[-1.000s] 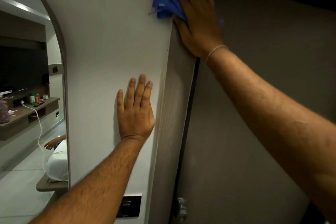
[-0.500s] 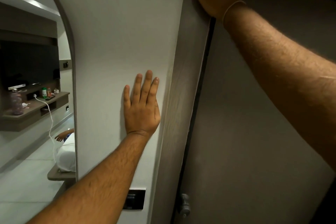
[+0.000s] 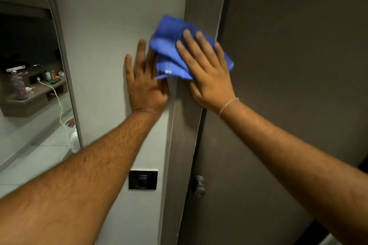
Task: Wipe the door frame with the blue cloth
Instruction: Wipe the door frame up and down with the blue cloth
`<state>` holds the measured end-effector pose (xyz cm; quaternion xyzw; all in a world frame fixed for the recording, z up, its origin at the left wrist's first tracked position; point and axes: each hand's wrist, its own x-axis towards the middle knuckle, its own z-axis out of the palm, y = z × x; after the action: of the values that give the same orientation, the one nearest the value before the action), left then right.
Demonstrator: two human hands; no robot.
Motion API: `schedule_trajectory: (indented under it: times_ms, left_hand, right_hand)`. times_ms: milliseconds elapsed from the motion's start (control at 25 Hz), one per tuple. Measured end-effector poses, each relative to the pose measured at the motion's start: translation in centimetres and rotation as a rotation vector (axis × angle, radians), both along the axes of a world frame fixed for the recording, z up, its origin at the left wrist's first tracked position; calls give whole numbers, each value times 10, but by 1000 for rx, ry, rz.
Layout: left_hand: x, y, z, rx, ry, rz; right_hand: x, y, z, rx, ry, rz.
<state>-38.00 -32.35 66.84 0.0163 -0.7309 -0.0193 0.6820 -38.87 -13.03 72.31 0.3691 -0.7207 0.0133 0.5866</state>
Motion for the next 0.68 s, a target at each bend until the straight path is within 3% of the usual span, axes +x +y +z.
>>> schedule_trajectory:
  times_ms: [120, 280, 520, 680]
  left_hand:
    - [-8, -3, 3, -100, 86, 144]
    - [-7, -4, -3, 0, 40, 54]
    - [-3, 2, 2, 34, 0, 53]
    - [-2, 3, 3, 36, 9, 72]
  right_hand:
    - [-1, 10, -94, 95, -7, 15]
    - [-7, 18, -184, 190, -10, 62]
    - [-12, 46, -282, 534, -31, 206]
    - [-5, 62, -319, 782, -175, 297]
